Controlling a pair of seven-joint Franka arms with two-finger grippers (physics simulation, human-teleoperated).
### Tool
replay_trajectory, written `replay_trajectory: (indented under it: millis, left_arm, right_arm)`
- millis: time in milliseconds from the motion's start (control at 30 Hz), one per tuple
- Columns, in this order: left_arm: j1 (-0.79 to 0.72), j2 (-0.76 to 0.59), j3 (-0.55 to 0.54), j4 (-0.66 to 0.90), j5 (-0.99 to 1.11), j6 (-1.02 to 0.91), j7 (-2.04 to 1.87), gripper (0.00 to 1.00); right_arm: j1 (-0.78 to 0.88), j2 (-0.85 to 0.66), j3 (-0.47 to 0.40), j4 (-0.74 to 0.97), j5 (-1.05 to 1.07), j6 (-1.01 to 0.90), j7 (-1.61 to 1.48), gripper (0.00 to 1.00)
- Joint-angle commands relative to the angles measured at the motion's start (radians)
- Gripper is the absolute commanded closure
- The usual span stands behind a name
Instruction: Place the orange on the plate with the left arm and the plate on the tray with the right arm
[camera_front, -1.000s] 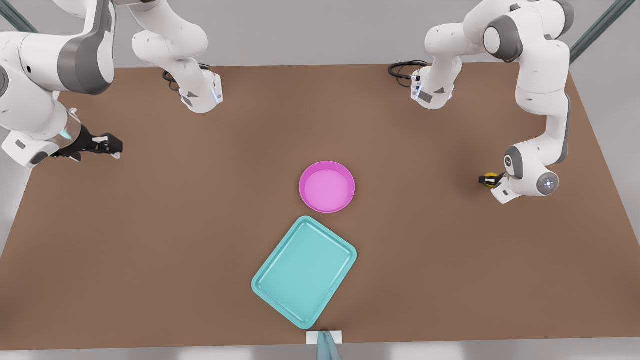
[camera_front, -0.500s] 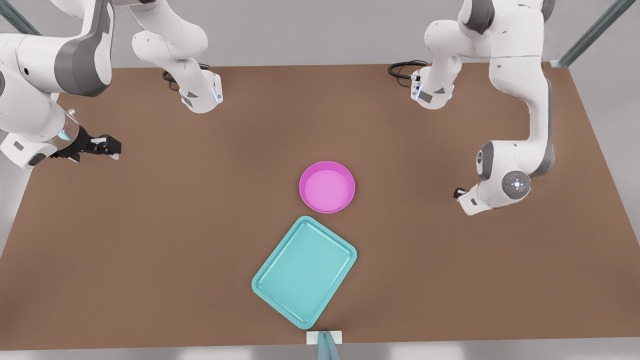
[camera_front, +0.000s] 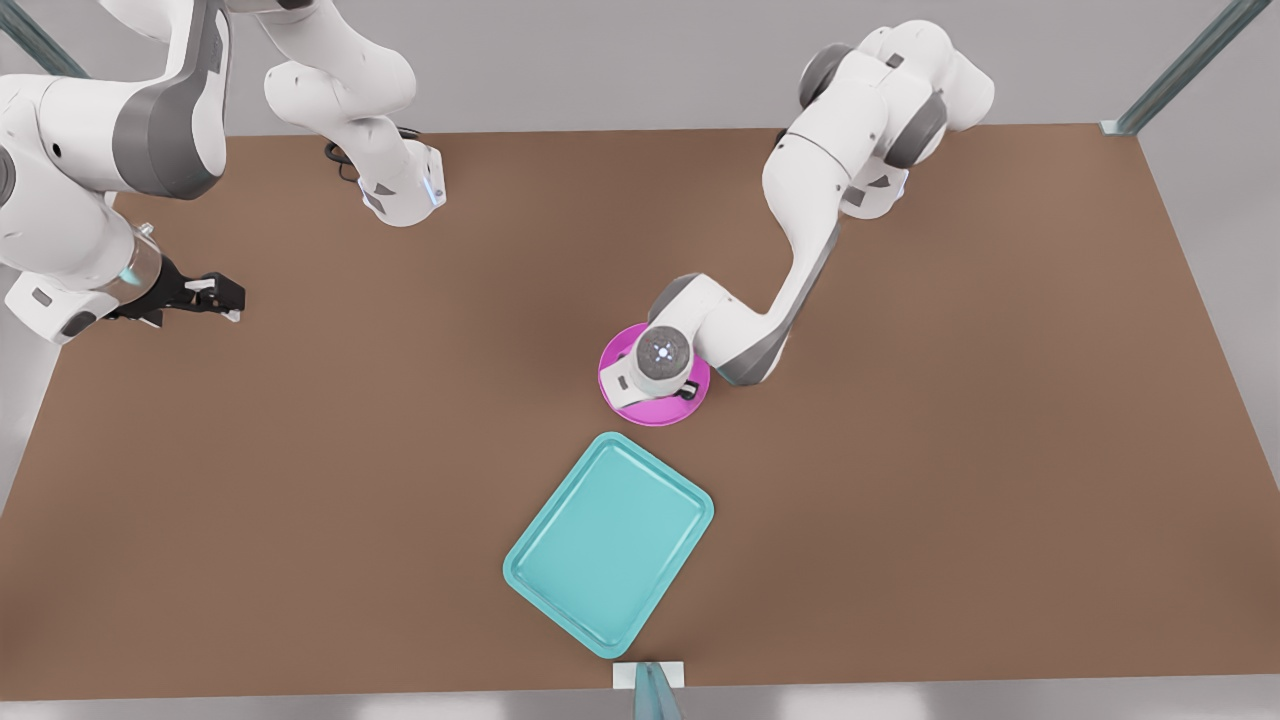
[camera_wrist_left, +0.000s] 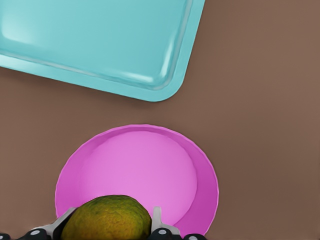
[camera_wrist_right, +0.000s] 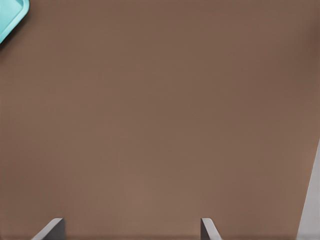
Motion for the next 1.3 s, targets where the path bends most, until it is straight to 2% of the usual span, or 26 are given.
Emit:
replay_trajectory:
  millis: [0, 133, 167, 233, 300, 333, 367, 400, 433, 467, 533, 667, 733, 867, 900, 1000, 1067, 1267]
  left_arm:
    - [-0.009, 0.012, -0.003, -0.001, -0.030, 0.001, -0.615, 0.00]
    - [-0.003, 0.001, 0.006, 0.010, -0.014, -0.014, -0.564, 0.00]
    - [0.041, -0.031, 0.022, 0.022, -0.029, -0.135, -0.480, 0.00]
    - [0.290, -0.255, 0.034, 0.093, -0.012, -0.545, -0.201, 0.00]
    - [0.318, -0.381, 0.226, 0.111, 0.111, -0.660, 0.160, 0.00]
    - [0.318, -0.409, 0.293, 0.113, 0.111, -0.662, 0.246, 0.00]
    - [0.324, -0.436, 0.312, 0.111, 0.120, -0.667, 0.247, 0.00]
    - [0.478, -0.493, 0.125, 0.073, 0.157, -0.610, 0.241, 0.00]
    - [0.562, -0.635, 0.034, -0.117, 0.207, -0.463, 0.253, 0.00]
    - [0.577, -0.699, 0.042, -0.197, 0.198, -0.410, 0.316, 0.00]
    - [0.580, -0.594, 0.045, -0.036, 0.200, -0.535, 0.298, 0.00]
    - [0.583, -0.573, 0.057, -0.002, 0.152, -0.605, 0.298, 0.00]
    - [0.583, -0.573, 0.063, -0.002, 0.149, -0.616, 0.304, 0.00]
    - [0.583, -0.570, 0.071, -0.002, 0.152, -0.616, 0.303, 0.00]
    - [0.582, -0.564, 0.071, -0.002, 0.152, -0.614, 0.303, 0.00]
    - [0.583, -0.561, 0.071, -0.002, 0.152, -0.616, 0.303, 0.00]
    - [0.582, -0.561, 0.073, -0.002, 0.154, -0.616, 0.301, 0.00]
    - [0.582, -0.561, 0.073, -0.002, 0.154, -0.616, 0.303, 0.00]
  right_arm:
    - [0.000, -0.001, -0.001, 0.000, 0.001, 0.000, 0.000, 0.00]
    - [0.000, 0.004, -0.001, 0.000, 0.001, 0.000, 0.000, 0.00]
    - [0.002, 0.016, 0.000, -0.001, 0.002, 0.000, 0.000, 0.00]
    - [0.010, 0.086, 0.003, -0.076, 0.161, 0.026, 0.011, 0.00]
    - [0.074, 0.205, 0.009, -0.093, 0.300, 0.139, 0.016, 0.00]
    - [0.131, 0.240, 0.009, -0.116, 0.352, 0.231, 0.066, 0.00]
    - [0.189, 0.244, 0.009, -0.197, 0.381, 0.377, 0.135, 0.00]
    - [0.243, 0.275, 0.011, -0.222, 0.384, 0.475, 0.193, 0.00]
    - [0.286, 0.303, 0.012, -0.225, 0.408, 0.529, 0.236, 0.00]
    - [0.324, 0.329, 0.012, -0.225, 0.419, 0.578, 0.276, 0.00]
    - [0.402, 0.375, 0.014, -0.237, 0.425, 0.681, 0.350, 0.00]
    - [0.534, 0.468, 0.016, -0.242, 0.465, 0.889, 0.499, 0.00]
    - [0.557, 0.478, 0.026, -0.305, 0.484, 1.000, 0.502, 0.00]
    - [0.513, 0.458, 0.092, -0.389, 0.505, 0.986, 0.464, 0.00]
    - [0.484, 0.462, 0.109, -0.386, 0.505, 0.928, 0.404, 0.00]
    - [0.441, 0.507, 0.174, -0.368, 0.514, 0.916, 0.315, 0.00]
    - [0.441, 0.536, 0.174, -0.360, 0.577, 0.916, 0.226, 0.00]
    - [0.442, 0.573, 0.198, -0.343, 0.593, 0.916, 0.210, 0.00]
